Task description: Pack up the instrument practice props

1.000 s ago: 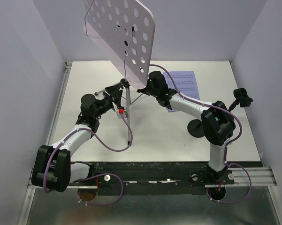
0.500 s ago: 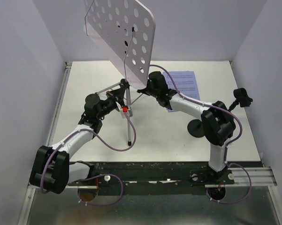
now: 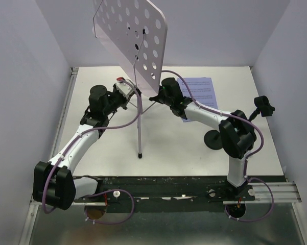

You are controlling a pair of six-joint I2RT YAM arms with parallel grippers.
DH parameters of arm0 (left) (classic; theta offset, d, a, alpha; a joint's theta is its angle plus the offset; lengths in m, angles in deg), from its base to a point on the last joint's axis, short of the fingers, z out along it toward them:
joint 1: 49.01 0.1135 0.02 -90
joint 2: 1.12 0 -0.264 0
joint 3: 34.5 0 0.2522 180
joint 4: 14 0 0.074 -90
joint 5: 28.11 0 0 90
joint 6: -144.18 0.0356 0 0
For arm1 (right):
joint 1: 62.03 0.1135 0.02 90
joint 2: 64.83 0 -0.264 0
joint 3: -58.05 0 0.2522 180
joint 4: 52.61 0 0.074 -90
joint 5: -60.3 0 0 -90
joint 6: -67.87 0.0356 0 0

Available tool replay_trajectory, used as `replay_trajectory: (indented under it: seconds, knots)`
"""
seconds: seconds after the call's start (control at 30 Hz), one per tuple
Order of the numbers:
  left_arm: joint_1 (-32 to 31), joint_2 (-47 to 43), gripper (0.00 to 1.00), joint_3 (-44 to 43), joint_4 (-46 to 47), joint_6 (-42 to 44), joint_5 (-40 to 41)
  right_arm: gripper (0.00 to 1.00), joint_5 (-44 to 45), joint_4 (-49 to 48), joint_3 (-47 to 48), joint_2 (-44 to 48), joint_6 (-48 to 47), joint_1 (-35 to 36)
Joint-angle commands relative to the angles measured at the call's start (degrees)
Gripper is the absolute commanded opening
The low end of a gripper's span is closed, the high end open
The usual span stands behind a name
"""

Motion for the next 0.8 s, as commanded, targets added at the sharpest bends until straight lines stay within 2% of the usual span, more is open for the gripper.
replay_trajectory:
  seconds: [0.0, 0.13, 0.3, 0.53, 0.63, 0.67, 0.7, 0.73, 0.77]
  knots:
    - [2.9, 0.4, 0.0, -4.5, -1.4, -24.7, 3.7, 0.0, -0.3, 12.8, -2.3, -2.9, 6.4, 0.1]
    - [5.8, 2.7, 0.0, -3.9, -4.2, -38.7, 3.6, 0.0, -0.3, 13.1, -2.8, -2.6, 6.3, 0.1]
    - [10.7, 6.9, 0.0, -2.2, -2.4, -52.9, 0.3, 0.0, -0.1, 12.9, -3.8, -2.1, 5.9, 0.1]
    - [11.4, 10.5, 0.0, -2.0, -1.6, -57.3, 2.9, 0.0, 0.0, 12.4, -5.6, -0.9, 5.5, 0.1]
    - [11.6, 11.4, 0.01, -2.4, 0.7, -57.0, -0.1, 0.0, 0.4, 12.2, -5.9, -0.6, 5.1, 0.2]
    - [11.7, 11.3, 0.17, -2.4, 2.0, -55.7, -2.4, 0.0, 0.4, 12.2, -5.9, -0.5, 5.1, 0.2]
    - [11.7, 11.0, 0.37, -2.7, 2.3, -54.3, -4.0, 0.01, 0.5, 12.0, -6.0, -0.4, 5.1, 0.1]
    - [11.6, 10.5, 0.52, -3.1, 1.7, -52.1, -5.1, 0.0, 0.4, 12.0, -6.0, -0.4, 5.0, 0.1]
    - [11.6, 9.8, 0.6, -3.3, 1.0, -49.6, -6.0, 0.0, 0.4, 11.9, -6.1, -0.4, 4.9, 0.2]
